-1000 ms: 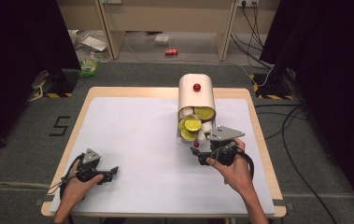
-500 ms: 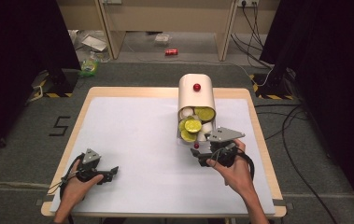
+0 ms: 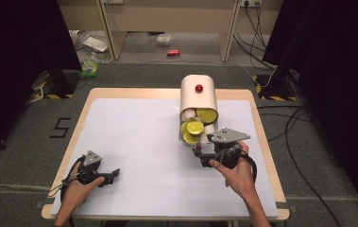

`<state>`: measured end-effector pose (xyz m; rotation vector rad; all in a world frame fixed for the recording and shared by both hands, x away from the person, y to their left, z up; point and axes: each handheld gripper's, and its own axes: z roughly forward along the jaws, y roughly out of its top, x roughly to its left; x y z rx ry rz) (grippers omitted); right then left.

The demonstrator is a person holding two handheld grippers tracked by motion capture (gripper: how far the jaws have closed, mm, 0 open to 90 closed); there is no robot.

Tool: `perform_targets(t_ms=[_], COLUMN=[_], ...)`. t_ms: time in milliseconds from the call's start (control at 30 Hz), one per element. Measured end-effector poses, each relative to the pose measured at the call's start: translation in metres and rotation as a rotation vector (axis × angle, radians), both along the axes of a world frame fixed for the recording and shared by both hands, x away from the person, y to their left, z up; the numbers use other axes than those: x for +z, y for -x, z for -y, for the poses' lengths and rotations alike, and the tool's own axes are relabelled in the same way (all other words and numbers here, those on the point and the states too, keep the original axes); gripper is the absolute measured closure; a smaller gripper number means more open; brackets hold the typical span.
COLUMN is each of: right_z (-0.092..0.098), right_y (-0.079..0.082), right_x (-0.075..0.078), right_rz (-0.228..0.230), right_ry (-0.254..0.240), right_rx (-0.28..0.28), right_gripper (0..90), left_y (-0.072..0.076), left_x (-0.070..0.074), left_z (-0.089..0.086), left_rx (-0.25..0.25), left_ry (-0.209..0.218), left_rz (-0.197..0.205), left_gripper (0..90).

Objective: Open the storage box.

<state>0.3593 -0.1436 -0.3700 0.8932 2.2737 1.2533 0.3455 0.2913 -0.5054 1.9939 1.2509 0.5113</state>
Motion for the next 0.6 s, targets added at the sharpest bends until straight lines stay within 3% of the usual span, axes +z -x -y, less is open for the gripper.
perform_targets(t_ms=[200, 600], right_z=[-0.001, -0.013], right_y=[-0.002, -0.019], right_x=[0.003, 0.0], right_rz=[0.04, 0.054], right_ry=[-0.015, -0.037], right_rx=[-0.038, -0.118], right_gripper=[27.5, 25.3], left_y=[0.0, 0.0], left_x=[0.0, 0.0], left_z=[0.0, 0.0], left_rx=[0.0, 0.0], left_ry=[0.0, 0.001], left_rz=[-0.001, -0.001], left_gripper=[9.7, 9.7])
